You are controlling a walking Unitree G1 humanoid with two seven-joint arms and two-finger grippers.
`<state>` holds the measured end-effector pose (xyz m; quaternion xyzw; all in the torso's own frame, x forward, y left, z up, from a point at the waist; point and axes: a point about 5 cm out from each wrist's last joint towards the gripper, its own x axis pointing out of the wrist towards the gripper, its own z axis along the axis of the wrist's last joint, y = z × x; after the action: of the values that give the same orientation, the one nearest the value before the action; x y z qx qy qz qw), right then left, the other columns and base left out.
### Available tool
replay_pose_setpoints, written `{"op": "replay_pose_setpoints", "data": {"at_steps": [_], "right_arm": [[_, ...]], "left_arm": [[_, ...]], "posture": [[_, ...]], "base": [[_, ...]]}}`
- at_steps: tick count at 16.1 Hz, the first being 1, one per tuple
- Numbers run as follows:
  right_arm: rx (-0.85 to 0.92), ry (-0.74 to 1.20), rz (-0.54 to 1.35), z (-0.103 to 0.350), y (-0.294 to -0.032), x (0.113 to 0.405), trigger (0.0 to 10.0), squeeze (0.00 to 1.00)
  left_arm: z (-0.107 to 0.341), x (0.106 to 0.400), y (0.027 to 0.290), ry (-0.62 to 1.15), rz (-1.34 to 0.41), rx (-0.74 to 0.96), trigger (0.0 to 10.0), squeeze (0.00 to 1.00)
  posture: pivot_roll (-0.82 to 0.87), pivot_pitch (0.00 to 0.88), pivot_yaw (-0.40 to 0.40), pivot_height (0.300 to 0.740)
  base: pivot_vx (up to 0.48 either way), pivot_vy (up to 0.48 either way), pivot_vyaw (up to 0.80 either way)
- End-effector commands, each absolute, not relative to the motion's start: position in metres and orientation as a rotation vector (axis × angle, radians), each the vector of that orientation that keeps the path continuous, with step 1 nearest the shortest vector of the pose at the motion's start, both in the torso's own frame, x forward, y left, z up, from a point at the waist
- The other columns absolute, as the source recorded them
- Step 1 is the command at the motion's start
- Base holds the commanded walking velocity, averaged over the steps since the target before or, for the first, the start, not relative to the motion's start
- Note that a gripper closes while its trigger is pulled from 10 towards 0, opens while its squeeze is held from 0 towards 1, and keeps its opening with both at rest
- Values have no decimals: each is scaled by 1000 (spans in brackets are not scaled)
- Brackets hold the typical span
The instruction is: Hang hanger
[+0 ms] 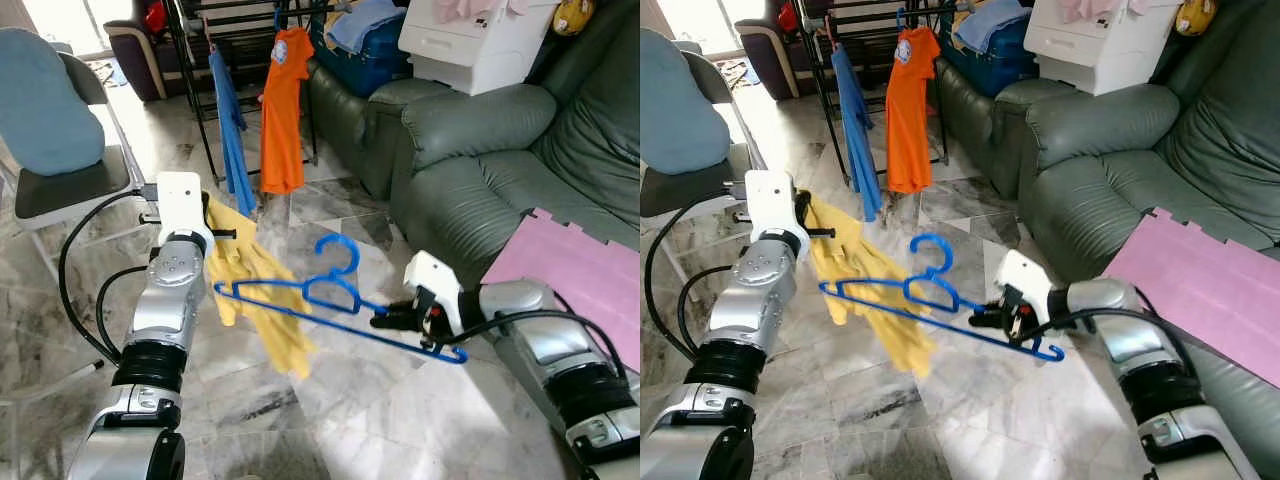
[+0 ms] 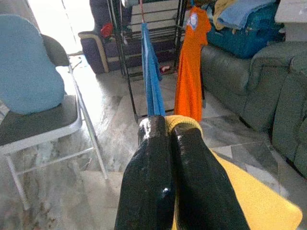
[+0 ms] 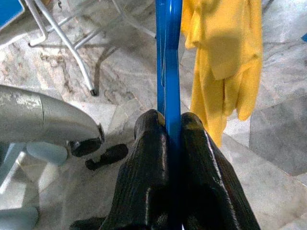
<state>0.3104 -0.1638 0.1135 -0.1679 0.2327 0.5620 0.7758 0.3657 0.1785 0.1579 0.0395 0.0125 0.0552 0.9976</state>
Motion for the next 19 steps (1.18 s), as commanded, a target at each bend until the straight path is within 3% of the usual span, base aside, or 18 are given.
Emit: {"op": "replay_pose_setpoints", "data": {"at_steps": [1,7,19], "right_arm": [[-414,501,1198,114,-164,313,10000,0],[-512,487,999,110,-180,332,10000,0],[-458,432,972,107,-171,342,10000,0]], "left_arm": [[170,365,181,-19,98,59,10000,0],[174,356,177,-31,-11,27,10000,0],[185,348,134,-112,-228,24,10000,0]], "posture": [[-73,0,21,740],[-65,0,20,740],[-65,0,19,740]], "base": [[0,0,0],[0,0,0],[0,0,0]]}}
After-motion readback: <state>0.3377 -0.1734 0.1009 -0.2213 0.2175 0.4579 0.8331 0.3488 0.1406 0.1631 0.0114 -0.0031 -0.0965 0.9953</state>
